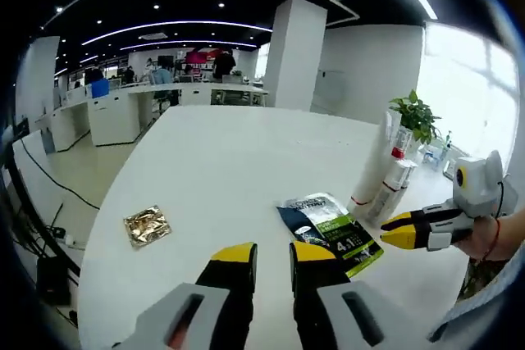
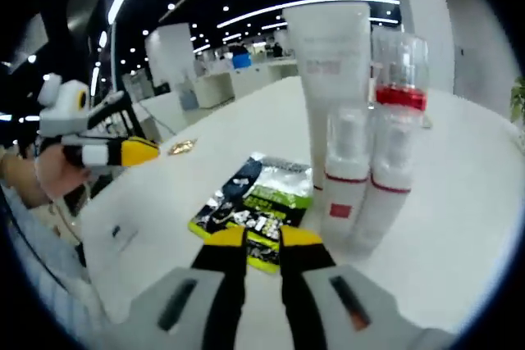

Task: Arrange the skincare products in the storage area until every visible bottle or jar stands upright without overlapping.

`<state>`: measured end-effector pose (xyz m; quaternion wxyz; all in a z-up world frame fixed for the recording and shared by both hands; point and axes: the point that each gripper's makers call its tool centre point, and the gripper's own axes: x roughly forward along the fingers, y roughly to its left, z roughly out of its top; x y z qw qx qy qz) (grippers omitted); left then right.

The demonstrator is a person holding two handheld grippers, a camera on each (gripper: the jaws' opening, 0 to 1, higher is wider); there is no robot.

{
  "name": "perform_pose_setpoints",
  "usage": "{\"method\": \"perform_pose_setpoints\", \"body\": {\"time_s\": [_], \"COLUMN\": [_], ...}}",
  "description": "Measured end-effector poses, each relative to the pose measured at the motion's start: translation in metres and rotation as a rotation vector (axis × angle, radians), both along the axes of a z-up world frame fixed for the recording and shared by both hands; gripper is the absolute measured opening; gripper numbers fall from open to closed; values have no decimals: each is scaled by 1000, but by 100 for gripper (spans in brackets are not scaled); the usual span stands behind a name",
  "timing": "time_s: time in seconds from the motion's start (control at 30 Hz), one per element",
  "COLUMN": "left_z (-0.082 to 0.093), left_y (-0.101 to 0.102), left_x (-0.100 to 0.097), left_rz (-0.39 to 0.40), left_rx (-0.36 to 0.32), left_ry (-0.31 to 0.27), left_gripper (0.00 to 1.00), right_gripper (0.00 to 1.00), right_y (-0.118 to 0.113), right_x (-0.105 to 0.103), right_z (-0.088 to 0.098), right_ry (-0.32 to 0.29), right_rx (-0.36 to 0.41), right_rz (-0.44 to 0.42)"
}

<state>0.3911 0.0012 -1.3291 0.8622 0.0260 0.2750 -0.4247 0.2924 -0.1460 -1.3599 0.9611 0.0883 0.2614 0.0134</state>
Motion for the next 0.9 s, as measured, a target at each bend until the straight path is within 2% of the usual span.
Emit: {"method": "perform_pose_setpoints", "body": {"time_s": [0.13, 0.27, 0.33, 0.4, 0.43, 0.57, 0.7, 0.73, 0.9], "left_z": [5, 11, 11, 9, 6, 2, -2, -3, -6], "left_y": [18, 40, 58, 68, 81, 103, 116, 122, 132], "left_x": [4, 6, 13, 16, 18, 16, 4, 1, -1], "left_rz": [21, 37, 97, 125, 148, 159, 132, 137, 155], "left_rx": [12, 16, 20, 23, 38, 58, 64, 57, 60], "left_ry": [-23, -49, -58, -60, -55, -37, 12, 41, 50], "left_gripper": [16, 16, 16, 16, 16, 15, 14, 14, 13], "right_gripper": [19, 22, 22, 23, 24, 25, 25, 25, 25], "right_y": [7, 18, 26, 31, 39, 58, 78, 86, 100], "right_x": [-5, -6, -3, -2, 1, 7, 13, 15, 20], "right_z": [-1, 8, 13, 16, 18, 22, 23, 24, 24], "right_ry": [29, 2, -13, -21, -24, -31, -21, -25, -18], "right_rx": [26, 56, 70, 86, 104, 119, 133, 137, 150], "right_rz": [18, 40, 55, 66, 82, 138, 199, 222, 270]}}
